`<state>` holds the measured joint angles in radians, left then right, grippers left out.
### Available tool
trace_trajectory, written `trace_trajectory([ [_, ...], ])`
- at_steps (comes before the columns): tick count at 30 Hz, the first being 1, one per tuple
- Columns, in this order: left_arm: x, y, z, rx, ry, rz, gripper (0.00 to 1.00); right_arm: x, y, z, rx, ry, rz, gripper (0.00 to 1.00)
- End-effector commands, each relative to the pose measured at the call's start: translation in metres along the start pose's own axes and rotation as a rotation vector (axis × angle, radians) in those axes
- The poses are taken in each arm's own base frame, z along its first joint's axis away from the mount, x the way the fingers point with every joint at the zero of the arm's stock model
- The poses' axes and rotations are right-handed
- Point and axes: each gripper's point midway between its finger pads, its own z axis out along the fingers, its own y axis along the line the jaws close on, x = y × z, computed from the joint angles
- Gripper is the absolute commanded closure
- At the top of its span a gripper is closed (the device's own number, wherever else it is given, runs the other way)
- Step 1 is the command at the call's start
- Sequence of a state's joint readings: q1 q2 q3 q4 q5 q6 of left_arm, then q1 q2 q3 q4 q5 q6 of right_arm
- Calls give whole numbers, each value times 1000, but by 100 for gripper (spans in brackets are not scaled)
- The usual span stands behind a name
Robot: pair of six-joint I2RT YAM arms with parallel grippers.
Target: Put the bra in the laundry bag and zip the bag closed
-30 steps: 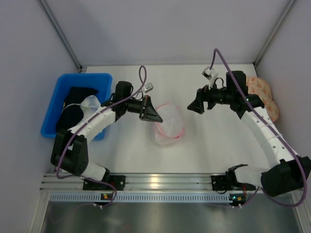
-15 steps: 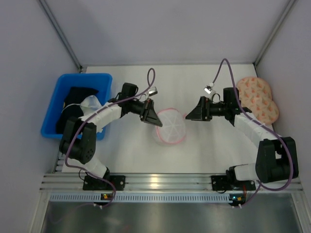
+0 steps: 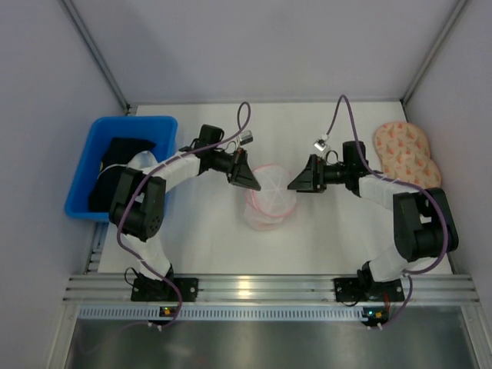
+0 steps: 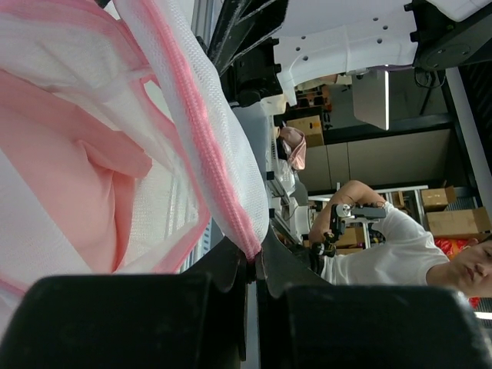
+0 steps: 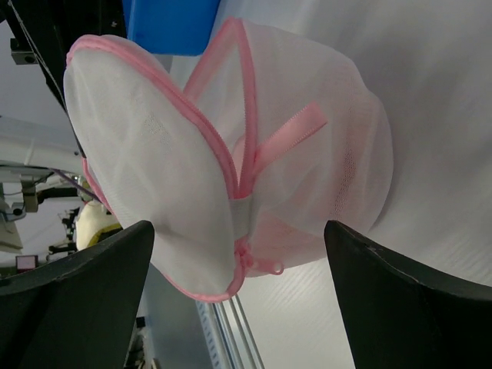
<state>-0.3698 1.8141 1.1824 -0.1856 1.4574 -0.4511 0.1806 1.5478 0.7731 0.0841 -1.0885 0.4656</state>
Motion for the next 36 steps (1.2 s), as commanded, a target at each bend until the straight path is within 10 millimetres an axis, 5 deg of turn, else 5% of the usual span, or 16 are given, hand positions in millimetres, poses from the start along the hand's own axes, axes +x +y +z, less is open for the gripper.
trace_trajectory([
  [1,6,-35,-15,185,70,57,100,-21,21,8,-109,-18,-131,8],
  [3,5,-31,-18,180,58,47,100,-23,30,12,-146,-15,-140,13],
  [12,-41,3,-51,-46,-142,104,66,-11,59,22,-204,17,-135,99],
  [18,-59,37,-78,-427,-219,225,58,-10,56,20,-152,-16,-80,100],
  [23,-76,31,-113,-764,-255,483,47,-9,47,19,-72,-57,26,100],
  [28,-65,5,-86,-959,-169,740,38,-6,47,20,-57,-76,158,100],
  [30,-43,7,-52,-956,-77,802,35,-6,55,21,-96,-75,189,100],
  [36,-24,7,-17,-966,-19,821,28,1,59,20,-106,-58,190,100],
])
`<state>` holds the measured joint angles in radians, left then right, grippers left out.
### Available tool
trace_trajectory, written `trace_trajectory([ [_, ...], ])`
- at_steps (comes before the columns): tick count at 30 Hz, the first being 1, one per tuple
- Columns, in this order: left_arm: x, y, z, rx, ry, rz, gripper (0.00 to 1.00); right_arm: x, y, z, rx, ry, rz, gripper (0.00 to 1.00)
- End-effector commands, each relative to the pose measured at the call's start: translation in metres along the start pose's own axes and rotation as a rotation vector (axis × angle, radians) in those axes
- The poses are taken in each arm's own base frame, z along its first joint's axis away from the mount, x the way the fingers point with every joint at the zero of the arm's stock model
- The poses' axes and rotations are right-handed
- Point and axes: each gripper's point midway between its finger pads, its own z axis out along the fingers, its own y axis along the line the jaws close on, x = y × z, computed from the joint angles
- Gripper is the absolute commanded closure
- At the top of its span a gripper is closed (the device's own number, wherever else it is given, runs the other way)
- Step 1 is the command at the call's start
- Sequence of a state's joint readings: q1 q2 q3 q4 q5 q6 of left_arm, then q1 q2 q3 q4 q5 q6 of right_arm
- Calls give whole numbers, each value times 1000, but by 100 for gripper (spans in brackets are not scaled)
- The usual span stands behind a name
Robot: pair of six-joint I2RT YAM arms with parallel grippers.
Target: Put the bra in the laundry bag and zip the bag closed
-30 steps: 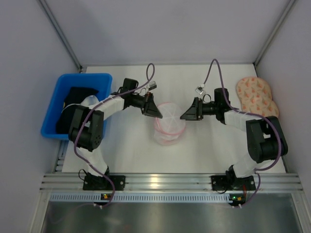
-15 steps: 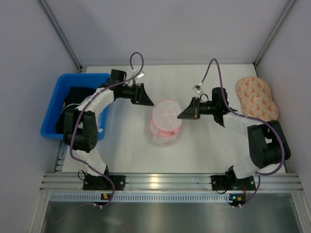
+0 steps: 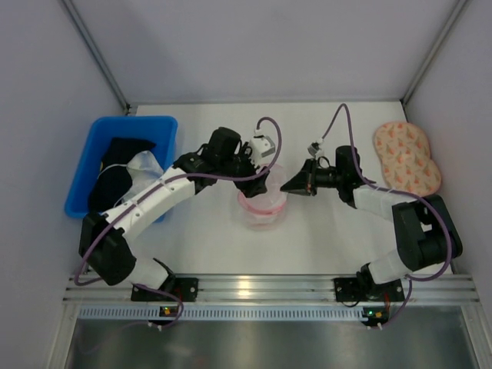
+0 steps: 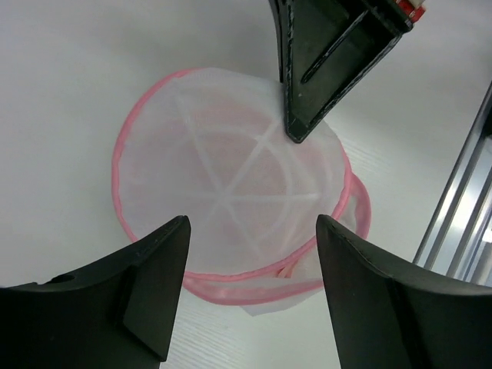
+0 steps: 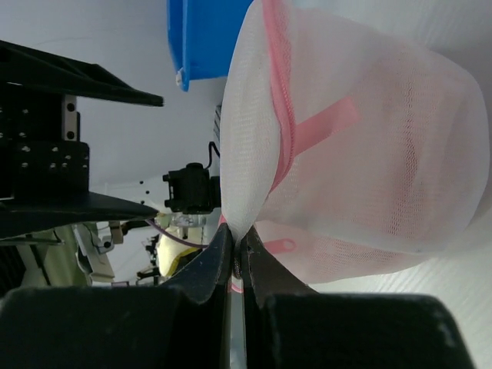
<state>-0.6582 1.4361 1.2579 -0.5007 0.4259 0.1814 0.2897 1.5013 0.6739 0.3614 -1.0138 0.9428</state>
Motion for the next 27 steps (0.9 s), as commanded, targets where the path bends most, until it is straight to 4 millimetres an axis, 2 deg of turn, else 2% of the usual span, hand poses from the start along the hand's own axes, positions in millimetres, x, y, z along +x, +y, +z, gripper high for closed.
trace_trajectory([
  [1,17,14,4,-98,60,49,27,0,26,-2,-74,-11,-75,100],
  [5,15,-1,19,-39,60,166,26,4,29,-2,-96,8,-71,100],
  [12,27,-2,42,20,96,234,27,11,34,-3,-123,24,-102,100],
  [15,30,-1,50,33,99,238,41,15,36,-1,-130,37,-112,100],
  [16,29,-2,51,39,93,243,54,15,37,-1,-132,39,-114,100],
  [19,26,-6,50,62,77,241,69,16,38,-1,-135,43,-115,100],
  [20,24,-9,49,72,71,243,80,15,37,-1,-135,43,-118,100],
  [22,24,-14,47,92,62,246,90,16,36,0,-131,43,-114,100],
  [23,24,-14,46,95,60,248,100,15,36,-1,-132,41,-117,100],
  [25,26,-15,42,94,58,254,100,16,33,0,-111,46,-118,100],
  [26,26,-17,40,96,55,259,100,16,33,-1,-103,49,-130,98],
  [27,26,-19,34,98,52,272,100,16,30,-2,-85,46,-135,76],
])
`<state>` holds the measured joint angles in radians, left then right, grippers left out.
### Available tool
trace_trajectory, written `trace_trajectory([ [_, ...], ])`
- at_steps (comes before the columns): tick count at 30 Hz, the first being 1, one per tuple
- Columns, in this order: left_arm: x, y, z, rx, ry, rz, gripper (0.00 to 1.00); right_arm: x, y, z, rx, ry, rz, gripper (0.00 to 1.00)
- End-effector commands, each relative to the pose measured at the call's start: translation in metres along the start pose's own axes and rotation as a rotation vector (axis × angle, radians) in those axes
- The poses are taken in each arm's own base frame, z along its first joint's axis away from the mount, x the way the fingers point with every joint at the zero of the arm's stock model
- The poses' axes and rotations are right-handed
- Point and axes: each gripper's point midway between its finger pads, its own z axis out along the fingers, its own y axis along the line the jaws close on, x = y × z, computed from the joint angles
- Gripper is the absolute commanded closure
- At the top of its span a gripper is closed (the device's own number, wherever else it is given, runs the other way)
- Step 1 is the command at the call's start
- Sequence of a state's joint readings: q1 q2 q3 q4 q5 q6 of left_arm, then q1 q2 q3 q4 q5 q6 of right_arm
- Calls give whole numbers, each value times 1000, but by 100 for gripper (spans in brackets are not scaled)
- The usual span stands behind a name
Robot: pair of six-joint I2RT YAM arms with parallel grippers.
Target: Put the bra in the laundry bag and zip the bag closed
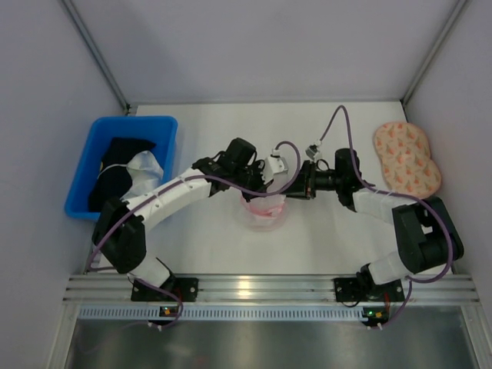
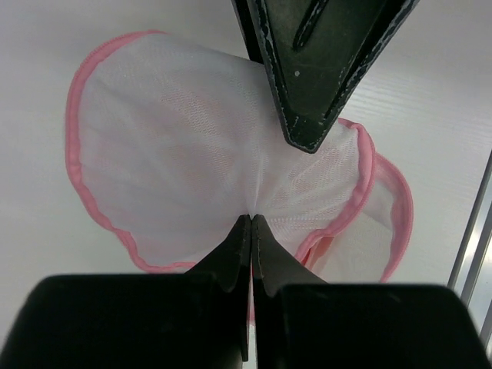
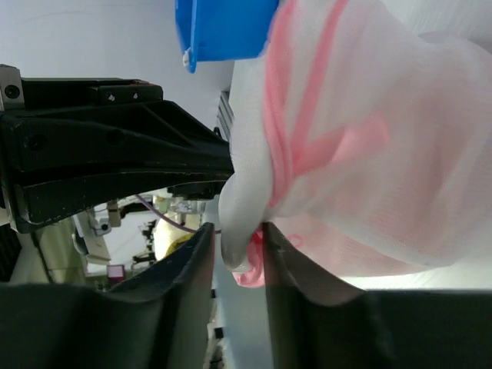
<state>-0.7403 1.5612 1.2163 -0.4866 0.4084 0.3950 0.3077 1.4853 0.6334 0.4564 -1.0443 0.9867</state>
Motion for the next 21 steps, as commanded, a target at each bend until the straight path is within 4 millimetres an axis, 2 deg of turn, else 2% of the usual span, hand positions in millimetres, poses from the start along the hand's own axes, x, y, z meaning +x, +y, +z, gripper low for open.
trace_trajectory([
  [1,-16,-7,-16,6,-85,77,100,2,22,-1,-27,30,-159,62],
  [3,-15,-15,-24,24,-93,93,100,3,19,-4,-1,37,-148,48],
  [4,-11,-17,-26,30,-87,91,100,-1,21,-5,4,31,-182,34],
  [6,-13,-22,-34,32,-108,108,100,-5,18,-11,36,21,-174,22],
  [9,-7,-24,-37,32,-94,112,100,-14,8,-17,104,5,-205,13],
  [14,1,-21,-33,37,-62,105,100,-19,-5,-16,136,5,-220,13],
  [21,4,-14,-17,64,-18,92,100,-18,-5,-3,49,29,-207,17],
])
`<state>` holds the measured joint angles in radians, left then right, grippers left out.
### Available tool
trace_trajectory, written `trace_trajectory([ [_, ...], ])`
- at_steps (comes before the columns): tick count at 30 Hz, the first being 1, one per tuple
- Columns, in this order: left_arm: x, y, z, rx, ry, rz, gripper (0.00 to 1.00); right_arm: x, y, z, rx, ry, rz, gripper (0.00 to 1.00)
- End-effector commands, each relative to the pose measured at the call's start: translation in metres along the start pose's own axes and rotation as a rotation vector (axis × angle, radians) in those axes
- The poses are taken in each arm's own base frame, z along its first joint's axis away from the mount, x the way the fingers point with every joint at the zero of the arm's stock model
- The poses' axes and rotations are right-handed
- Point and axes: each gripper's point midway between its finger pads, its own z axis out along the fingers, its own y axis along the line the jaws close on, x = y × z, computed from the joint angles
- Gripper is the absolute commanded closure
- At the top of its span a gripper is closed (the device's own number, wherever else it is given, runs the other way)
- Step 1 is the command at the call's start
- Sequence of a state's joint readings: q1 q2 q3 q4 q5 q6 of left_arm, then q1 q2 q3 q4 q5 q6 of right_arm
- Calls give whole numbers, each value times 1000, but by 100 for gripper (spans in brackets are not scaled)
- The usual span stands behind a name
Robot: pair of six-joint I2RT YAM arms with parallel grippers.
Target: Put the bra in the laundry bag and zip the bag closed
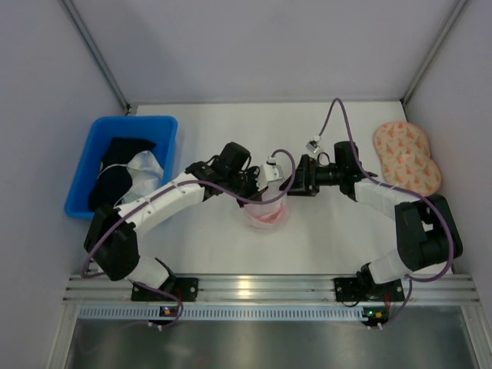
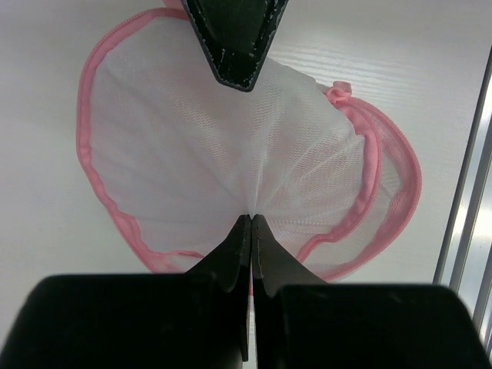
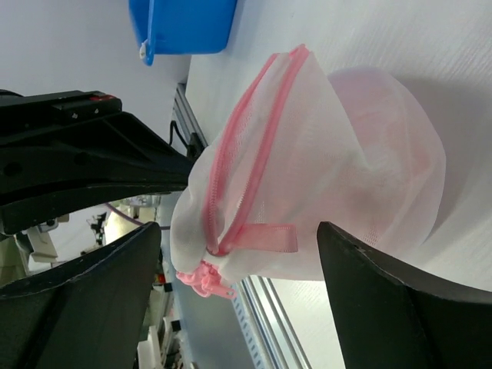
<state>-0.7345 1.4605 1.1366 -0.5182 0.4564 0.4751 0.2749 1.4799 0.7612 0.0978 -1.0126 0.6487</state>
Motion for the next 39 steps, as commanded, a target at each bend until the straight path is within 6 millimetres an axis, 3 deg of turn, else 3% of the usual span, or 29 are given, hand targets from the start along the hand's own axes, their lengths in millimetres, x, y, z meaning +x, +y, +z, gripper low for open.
trace_trajectory([
  [1,-10,5,2,19,-10,20,100,-7,9,7,-64,0,-61,17],
  [5,-3,11,8,14,23,4,100,0,9,12,-92,15,-49,24],
  [8,-4,12,11,16,28,-1,100,4,11,13,-102,26,-43,38],
  [12,-4,16,13,7,33,-4,100,6,11,12,-102,31,-38,65],
  [17,-2,21,12,-21,48,5,100,5,14,12,-115,37,-40,85],
  [19,-1,23,10,-28,50,10,100,5,17,11,-122,35,-42,99],
  [20,-4,22,7,-29,41,19,99,5,18,11,-125,37,-43,100],
  [23,-17,22,-5,-42,-3,62,70,4,21,11,-132,39,-33,100],
  [27,-49,16,-30,-48,-102,166,58,5,21,11,-131,40,13,100],
  [29,-65,17,-40,-82,-126,224,55,5,21,12,-135,39,30,100],
  [33,-77,5,-36,-106,-72,339,53,4,20,13,-136,27,104,100],
  [37,-79,-37,-9,5,24,394,52,3,16,14,-112,34,125,100],
  [39,-88,-48,-3,21,41,417,52,3,11,15,-77,34,115,100],
])
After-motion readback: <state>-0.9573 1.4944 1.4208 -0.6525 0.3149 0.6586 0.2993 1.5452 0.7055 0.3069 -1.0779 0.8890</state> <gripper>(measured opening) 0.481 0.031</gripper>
